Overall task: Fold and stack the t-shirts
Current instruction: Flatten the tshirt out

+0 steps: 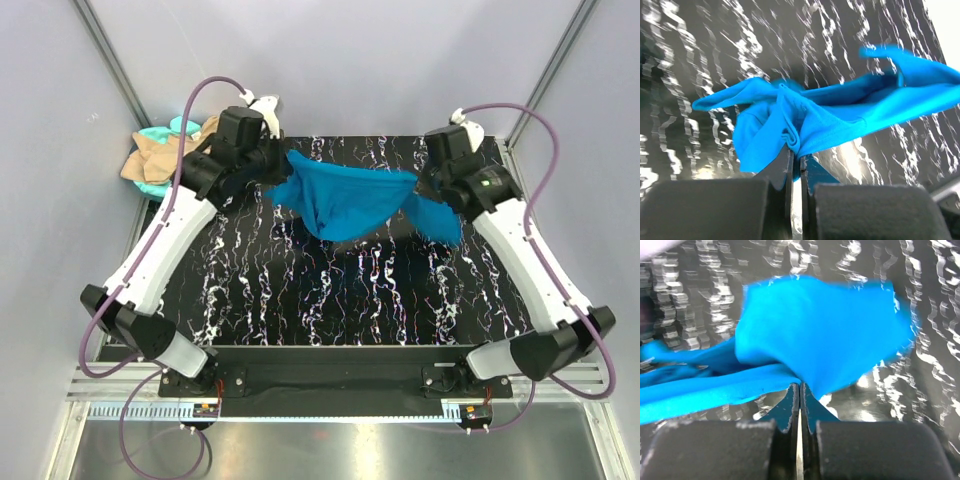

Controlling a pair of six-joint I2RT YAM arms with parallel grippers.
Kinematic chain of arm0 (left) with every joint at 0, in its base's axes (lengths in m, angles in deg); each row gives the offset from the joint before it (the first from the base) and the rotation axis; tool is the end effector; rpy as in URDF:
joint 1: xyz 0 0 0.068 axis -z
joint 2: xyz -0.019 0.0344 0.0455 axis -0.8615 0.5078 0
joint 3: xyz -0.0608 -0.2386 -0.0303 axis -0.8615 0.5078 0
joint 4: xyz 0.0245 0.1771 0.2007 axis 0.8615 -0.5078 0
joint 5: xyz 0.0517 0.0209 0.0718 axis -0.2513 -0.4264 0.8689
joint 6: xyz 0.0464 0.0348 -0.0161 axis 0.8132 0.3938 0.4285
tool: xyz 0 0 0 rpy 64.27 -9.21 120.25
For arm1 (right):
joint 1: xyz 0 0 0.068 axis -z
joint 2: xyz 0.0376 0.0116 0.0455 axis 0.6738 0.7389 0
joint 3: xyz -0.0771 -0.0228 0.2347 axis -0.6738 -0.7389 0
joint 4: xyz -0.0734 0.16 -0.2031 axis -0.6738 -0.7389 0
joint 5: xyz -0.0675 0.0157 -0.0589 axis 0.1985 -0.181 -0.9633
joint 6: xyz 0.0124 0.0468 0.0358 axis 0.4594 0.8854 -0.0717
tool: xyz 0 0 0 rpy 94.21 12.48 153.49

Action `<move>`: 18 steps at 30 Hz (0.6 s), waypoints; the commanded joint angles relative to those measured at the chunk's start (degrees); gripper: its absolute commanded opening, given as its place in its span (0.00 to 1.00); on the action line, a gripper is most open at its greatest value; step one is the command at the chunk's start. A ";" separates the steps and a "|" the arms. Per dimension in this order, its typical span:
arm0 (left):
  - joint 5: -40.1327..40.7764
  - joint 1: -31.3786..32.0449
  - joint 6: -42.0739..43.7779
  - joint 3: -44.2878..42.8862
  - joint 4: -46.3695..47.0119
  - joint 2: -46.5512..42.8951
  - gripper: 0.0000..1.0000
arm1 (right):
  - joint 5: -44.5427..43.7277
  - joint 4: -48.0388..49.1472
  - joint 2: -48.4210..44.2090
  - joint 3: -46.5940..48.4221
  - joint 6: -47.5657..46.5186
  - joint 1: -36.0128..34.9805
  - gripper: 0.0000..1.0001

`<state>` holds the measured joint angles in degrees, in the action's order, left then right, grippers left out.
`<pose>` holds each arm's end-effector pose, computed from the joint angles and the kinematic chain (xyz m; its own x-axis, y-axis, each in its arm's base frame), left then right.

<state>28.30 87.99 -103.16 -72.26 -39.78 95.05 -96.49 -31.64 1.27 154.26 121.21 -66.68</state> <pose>0.2981 -0.1635 0.4084 -0.6132 -0.0349 -0.7891 0.3182 0.9035 -0.2872 0.2843 0.1101 0.3776 -0.5913 0.2980 -0.7494 0.2352 0.9525 0.1933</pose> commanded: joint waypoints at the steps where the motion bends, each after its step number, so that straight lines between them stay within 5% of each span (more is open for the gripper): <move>1: 11.99 -1.09 3.39 -0.59 -6.46 -4.68 0.00 | 4.25 -6.60 -1.51 2.64 -2.89 -0.73 0.00; 8: 17.72 -1.27 -1.67 26.81 -7.68 -18.12 0.05 | 30.03 -2.50 -11.00 -25.45 7.47 -11.70 0.00; 10: 20.00 -1.27 -7.72 35.61 -8.82 -24.86 0.19 | 33.48 -2.03 -14.24 -34.08 8.36 -11.90 0.02; 12: 18.54 -1.27 -10.91 41.23 -9.80 -29.71 0.23 | 30.69 -2.56 -16.79 -36.99 8.37 -11.81 0.18; 14: 15.54 -1.18 -14.42 44.06 -8.92 -36.37 0.38 | 24.73 -2.21 -20.31 -37.62 9.41 -11.81 0.42; 15: 15.45 -1.18 -15.74 46.16 -8.83 -38.07 0.48 | 22.27 -2.12 -21.11 -37.45 10.20 -11.46 0.64; 16: 15.97 -1.18 -17.67 46.88 -8.83 -39.30 0.73 | 16.76 -1.51 -21.81 -37.19 10.99 -11.19 0.73; 18: 16.33 -1.18 -17.95 47.41 -8.39 -40.29 0.83 | 14.34 1.20 -21.21 -36.31 10.48 -9.88 0.76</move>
<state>42.31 86.99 -116.10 -24.96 -51.27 56.85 -74.02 -34.84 -18.49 115.07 130.12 -78.11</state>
